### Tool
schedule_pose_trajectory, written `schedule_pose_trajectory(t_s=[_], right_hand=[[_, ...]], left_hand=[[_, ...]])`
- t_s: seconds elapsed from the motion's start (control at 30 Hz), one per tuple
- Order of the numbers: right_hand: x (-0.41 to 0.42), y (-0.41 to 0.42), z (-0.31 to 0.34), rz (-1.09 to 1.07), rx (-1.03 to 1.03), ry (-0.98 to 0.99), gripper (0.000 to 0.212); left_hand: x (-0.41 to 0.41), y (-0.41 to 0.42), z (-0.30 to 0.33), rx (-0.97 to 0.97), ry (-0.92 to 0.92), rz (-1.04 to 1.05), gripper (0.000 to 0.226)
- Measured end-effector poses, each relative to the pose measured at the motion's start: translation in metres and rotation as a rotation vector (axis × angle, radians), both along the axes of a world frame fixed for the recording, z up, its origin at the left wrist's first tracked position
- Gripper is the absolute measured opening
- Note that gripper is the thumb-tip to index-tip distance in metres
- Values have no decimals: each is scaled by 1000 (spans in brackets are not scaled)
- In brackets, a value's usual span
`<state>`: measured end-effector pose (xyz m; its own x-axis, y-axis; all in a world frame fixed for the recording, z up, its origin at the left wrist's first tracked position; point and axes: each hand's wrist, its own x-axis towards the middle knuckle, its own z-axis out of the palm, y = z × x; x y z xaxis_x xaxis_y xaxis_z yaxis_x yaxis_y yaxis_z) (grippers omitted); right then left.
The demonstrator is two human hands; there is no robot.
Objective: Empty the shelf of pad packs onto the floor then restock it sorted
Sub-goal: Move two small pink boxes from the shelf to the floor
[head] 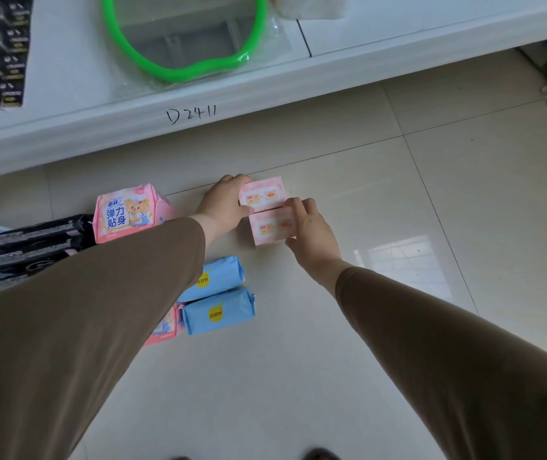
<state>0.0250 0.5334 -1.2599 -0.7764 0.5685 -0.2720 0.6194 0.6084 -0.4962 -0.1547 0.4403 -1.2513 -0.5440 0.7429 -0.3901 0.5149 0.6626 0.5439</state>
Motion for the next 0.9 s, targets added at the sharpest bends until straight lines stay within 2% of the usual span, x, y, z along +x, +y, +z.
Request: schedule_pose_trajectory(t_s=[0.9], right_hand=[[-8, -2, -2, 31, -12, -38, 80]], left_hand=[[-1, -7, 8, -49, 40, -50, 58]])
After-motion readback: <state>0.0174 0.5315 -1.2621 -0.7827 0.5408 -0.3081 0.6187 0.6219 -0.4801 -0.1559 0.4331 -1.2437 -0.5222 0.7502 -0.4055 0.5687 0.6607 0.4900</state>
